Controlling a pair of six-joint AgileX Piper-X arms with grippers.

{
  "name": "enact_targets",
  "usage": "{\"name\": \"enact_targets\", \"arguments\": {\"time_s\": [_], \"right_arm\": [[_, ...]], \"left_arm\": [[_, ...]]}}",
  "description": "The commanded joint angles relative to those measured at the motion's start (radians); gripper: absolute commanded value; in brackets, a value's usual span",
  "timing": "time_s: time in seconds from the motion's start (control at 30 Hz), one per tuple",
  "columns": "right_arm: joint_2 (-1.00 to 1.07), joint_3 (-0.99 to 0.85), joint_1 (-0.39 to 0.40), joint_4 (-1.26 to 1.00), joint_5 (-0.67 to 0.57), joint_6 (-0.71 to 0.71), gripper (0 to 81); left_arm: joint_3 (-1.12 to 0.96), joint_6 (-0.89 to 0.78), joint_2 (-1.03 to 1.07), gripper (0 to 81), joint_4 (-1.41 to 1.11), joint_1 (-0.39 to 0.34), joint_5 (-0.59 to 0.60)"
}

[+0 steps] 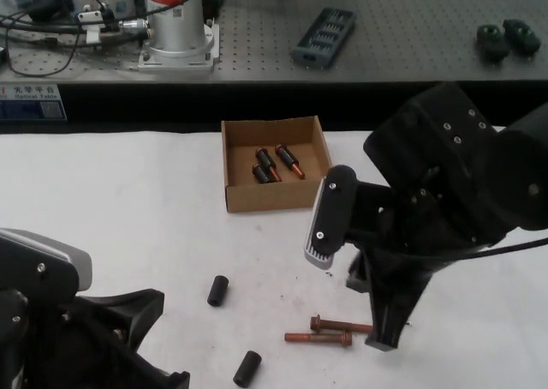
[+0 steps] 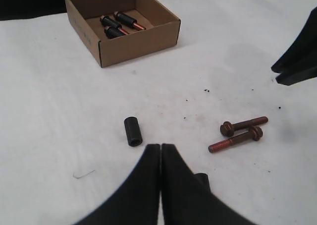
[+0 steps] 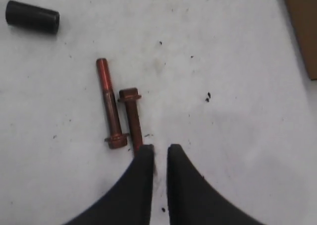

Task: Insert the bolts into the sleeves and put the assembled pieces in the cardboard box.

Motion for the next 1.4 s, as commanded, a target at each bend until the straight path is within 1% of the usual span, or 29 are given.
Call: {"name": "enact_targets", "arguments": {"time_s": [0.0, 0.23, 0.4, 0.47, 0.73, 1.0, 1.13, 1.37], "right_arm": [[0.03, -0.002, 0.003, -0.036, -0.025, -0.007, 8.0], [0.167, -0.004, 0.003, -0.068, -0.013, -0.007, 8.3], [0.203, -0.004, 0.003, -0.108, -0.01, -0.007, 15.9], [0.203, -0.004, 0.003, -0.129, -0.01, -0.007, 16.9], [0.203, -0.007, 0.003, -0.18, -0.014, -0.023, 16.9], [0.203, -0.007, 0.003, -0.143, -0.02, -0.023, 16.9], [0.203, -0.004, 0.005, -0.118, -0.042, -0.023, 16.9], [0.228, -0.004, 0.011, -0.123, -0.04, -0.023, 16.9]], "left_arm": [[0.0, 0.012, 0.001, 0.6, -0.019, 0.005, -0.011], [0.0, 0.012, 0.001, 0.6, -0.019, 0.005, -0.011], [-0.001, 0.031, 0.001, 0.6, -0.019, 0.005, -0.011], [-0.001, 0.03, 0.001, 0.6, -0.028, 0.005, -0.011], [-0.001, 0.036, 0.001, 0.6, -0.036, 0.005, -0.011], [-0.001, 0.055, 0.001, 0.6, -0.036, 0.005, -0.011], [-0.001, 0.055, 0.001, 0.6, -0.036, 0.005, -0.011], [-0.001, 0.055, 0.001, 0.6, -0.036, 0.005, -0.011]]}}
